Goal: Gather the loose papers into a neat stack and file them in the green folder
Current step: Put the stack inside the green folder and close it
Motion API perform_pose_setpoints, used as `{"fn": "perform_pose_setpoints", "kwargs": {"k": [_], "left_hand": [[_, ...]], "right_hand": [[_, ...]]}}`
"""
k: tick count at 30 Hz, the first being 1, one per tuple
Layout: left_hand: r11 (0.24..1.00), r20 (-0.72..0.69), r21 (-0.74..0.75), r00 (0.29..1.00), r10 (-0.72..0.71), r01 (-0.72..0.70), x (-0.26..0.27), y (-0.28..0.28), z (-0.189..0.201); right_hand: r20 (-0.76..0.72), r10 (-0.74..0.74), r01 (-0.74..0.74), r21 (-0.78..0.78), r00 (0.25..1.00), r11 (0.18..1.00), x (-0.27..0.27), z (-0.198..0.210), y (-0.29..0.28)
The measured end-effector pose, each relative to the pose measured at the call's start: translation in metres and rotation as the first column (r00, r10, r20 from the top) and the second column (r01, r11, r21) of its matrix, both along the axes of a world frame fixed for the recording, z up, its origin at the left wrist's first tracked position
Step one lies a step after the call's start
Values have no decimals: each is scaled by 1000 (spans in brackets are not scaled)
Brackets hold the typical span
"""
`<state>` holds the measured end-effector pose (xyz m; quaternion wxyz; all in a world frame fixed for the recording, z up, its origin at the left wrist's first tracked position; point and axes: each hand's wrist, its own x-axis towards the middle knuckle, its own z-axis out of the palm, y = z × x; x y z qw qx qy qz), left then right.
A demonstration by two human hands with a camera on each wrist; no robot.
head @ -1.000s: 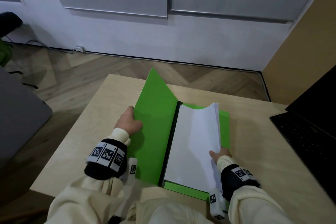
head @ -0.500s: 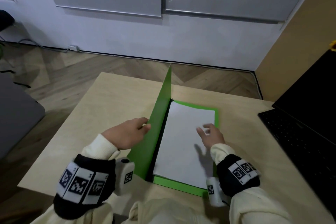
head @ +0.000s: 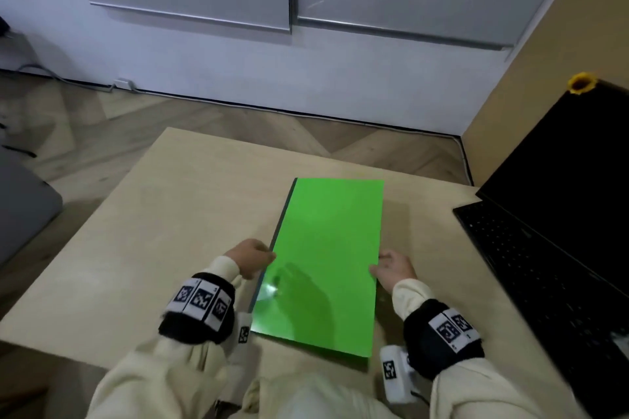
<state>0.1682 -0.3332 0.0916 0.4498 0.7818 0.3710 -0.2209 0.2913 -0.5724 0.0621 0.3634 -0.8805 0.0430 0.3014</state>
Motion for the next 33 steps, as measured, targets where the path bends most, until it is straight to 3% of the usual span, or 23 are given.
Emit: {"fn": "perform_pose_setpoints", "kwargs": {"k": [3,9,15,23,33], "left_hand": [[992,-39,101,996,78,-74,-4,3,-43],[984,24,47,985,169,-170,5,-12,-73],[971,32,10,971,238,-238,8,2,-78],[946,57,-9,944,325,-325,11,66,-70],[950,28,-49,951,309,-308,19,105,-75]], "right_hand": [[-88,-99,94,-60,991,994,-2,-36,-21],[-187,-6,-44,-265,982,963,-14,-36,-13],[-204,-12,-41,-252,979,967,-18,-29,22],[-254,29,-39,-37,967,999,-9,-33,77],[-205,-7,1,-29,979,1000,-13,-28,102]]}}
